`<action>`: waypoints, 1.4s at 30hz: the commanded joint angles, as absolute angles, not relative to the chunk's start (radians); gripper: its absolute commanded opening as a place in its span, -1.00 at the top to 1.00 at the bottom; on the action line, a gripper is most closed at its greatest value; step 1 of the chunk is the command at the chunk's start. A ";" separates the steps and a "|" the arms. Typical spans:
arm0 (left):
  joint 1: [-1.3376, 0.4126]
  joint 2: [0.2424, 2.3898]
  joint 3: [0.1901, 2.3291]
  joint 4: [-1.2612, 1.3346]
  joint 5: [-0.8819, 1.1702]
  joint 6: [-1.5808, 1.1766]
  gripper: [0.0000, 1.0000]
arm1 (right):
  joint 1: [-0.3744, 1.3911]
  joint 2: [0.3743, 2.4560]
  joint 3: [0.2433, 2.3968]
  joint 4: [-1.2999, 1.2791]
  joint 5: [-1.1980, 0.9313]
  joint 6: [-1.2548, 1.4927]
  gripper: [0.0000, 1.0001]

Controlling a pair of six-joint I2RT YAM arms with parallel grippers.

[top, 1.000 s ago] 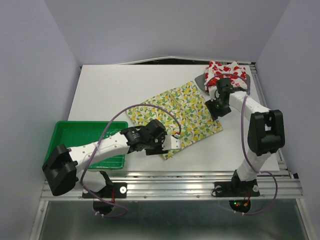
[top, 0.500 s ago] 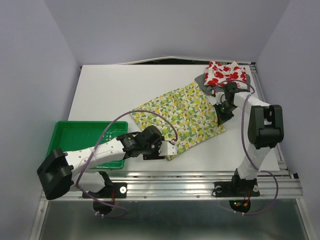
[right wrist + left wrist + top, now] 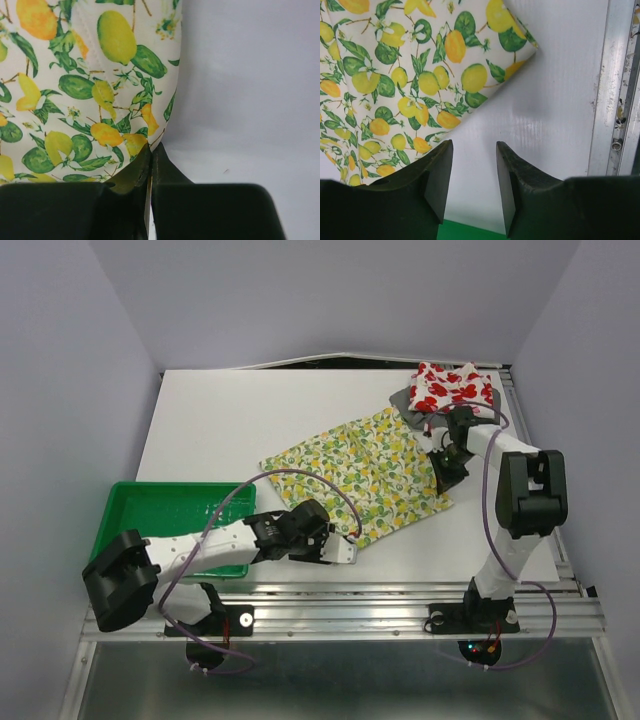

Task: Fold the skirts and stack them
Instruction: Flatten the skirt out

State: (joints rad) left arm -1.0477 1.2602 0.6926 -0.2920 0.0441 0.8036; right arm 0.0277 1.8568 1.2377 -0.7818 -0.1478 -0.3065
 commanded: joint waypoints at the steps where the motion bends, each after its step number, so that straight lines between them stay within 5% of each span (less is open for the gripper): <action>1: -1.066 1.288 0.721 -0.250 0.054 0.854 -0.04 | 0.029 1.937 1.354 -0.741 -0.087 -0.301 0.99; 16: -1.224 1.615 0.860 -0.051 -0.064 0.864 -0.03 | 0.038 2.034 1.488 -0.735 -0.098 -0.307 0.99; 32: -1.301 1.465 0.815 -0.161 -0.212 0.903 -0.16 | 0.038 2.009 1.447 -0.718 -0.090 -0.330 0.99; 42: -1.255 1.598 0.847 -0.069 -0.149 1.005 -0.11 | 0.038 2.006 1.473 -0.732 -0.101 -0.322 0.99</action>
